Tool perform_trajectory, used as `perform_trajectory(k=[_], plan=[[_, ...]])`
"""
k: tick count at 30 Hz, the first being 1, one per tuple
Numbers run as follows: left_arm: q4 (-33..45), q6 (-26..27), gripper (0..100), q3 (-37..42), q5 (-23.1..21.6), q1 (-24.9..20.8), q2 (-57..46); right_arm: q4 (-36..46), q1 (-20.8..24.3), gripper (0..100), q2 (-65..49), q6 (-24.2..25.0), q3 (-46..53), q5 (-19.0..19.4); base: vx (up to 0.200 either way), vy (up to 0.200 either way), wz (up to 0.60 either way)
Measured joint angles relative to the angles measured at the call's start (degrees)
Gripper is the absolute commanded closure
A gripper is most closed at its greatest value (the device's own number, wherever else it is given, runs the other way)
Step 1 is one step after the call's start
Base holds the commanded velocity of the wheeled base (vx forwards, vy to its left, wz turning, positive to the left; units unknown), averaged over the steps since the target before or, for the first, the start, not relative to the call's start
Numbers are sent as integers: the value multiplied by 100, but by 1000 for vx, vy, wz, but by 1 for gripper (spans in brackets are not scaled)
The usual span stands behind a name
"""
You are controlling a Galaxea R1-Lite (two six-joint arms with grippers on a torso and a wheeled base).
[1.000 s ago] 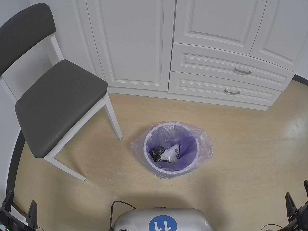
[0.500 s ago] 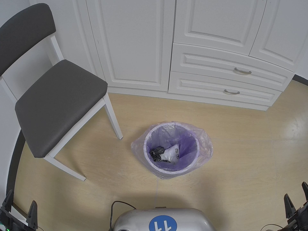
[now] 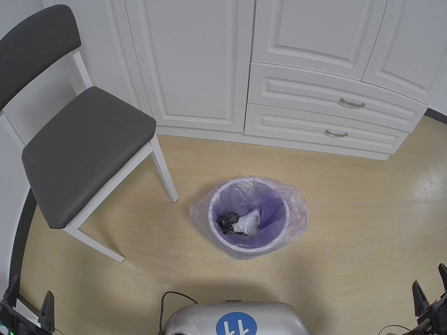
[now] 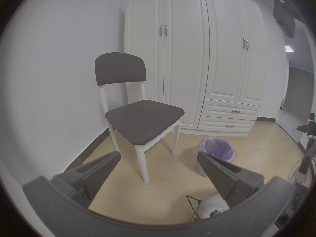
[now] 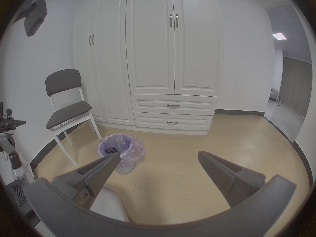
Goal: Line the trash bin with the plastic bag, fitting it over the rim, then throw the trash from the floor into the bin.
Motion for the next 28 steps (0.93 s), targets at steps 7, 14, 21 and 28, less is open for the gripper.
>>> perform_trajectory(k=[7,14,21,28], plan=[[2,-22,0,0,1,1,0,0,0,0,1,12,0,0,0,0,0],[-2,55,0,0,22,1,1,0,2,0,1,23,0,-1,0,0,0],[-5,59,0,0,23,1,4,-2,2,0,1,23,0,-1,0,0,0],[-10,63,0,-2,23,1,6,-5,0,0,4,21,0,-1,0,0,0]])
